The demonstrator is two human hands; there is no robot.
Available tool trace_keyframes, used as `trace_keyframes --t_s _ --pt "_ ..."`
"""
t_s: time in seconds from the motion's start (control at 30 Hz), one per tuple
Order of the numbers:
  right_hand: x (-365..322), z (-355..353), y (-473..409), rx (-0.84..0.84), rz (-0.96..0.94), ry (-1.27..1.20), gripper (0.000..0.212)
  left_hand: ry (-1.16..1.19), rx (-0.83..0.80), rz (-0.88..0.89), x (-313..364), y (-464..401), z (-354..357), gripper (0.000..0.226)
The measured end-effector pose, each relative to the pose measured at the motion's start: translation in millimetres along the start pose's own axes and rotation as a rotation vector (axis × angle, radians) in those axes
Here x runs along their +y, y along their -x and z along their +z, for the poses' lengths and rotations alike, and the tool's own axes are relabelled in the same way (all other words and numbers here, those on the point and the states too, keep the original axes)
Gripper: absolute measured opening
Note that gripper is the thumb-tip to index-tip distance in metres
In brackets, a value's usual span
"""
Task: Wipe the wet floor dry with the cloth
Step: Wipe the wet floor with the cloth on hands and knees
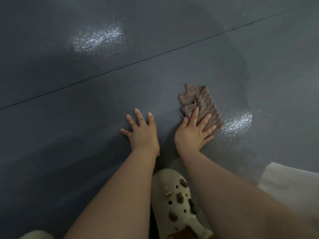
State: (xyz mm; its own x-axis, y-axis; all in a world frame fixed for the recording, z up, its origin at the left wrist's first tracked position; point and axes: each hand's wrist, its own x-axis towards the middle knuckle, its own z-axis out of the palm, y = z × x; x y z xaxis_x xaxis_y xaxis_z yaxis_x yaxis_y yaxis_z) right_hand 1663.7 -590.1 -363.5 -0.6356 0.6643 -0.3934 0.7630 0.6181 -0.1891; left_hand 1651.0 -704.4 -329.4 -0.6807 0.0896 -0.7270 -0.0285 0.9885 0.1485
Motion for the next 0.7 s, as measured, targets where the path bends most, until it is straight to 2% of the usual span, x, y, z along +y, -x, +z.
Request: trace_keyframes --t_s 0.07,0.2,0.23,0.3,0.37,0.47,0.53,0.63,0.7 --pt "-6 2 17 -0.051 0.021 -0.009 0.054 -0.006 0.005 0.005 -1 1 0 0.121" --pt "-27 -1 61 -0.231 -0.006 0.017 0.052 0.023 0.055 0.081 -17 3 -3 0.078" --pt "-30 -3 68 -0.23 -0.02 0.027 0.049 0.027 0.046 0.111 -25 4 -5 0.079" --pt "-29 -7 71 -0.136 -0.059 0.046 0.045 0.013 0.013 0.159 -44 10 -12 0.094" --pt "-26 -14 60 -0.037 -0.134 0.044 0.047 -0.015 0.058 0.142 -66 21 -16 0.104" --pt "-21 -18 32 -0.061 -0.214 0.025 0.063 -0.027 0.124 -0.014 -102 41 -10 0.105" --pt "-17 -16 19 -0.124 -0.194 0.063 0.068 -0.002 0.116 -0.167 -128 56 2 0.106" --pt "-22 -6 18 -0.147 -0.132 0.095 0.066 0.112 0.109 -0.406 -163 80 23 0.107" --pt "-32 4 31 -0.102 -0.099 0.074 0.063 0.226 0.084 -0.484 -176 91 35 0.109"
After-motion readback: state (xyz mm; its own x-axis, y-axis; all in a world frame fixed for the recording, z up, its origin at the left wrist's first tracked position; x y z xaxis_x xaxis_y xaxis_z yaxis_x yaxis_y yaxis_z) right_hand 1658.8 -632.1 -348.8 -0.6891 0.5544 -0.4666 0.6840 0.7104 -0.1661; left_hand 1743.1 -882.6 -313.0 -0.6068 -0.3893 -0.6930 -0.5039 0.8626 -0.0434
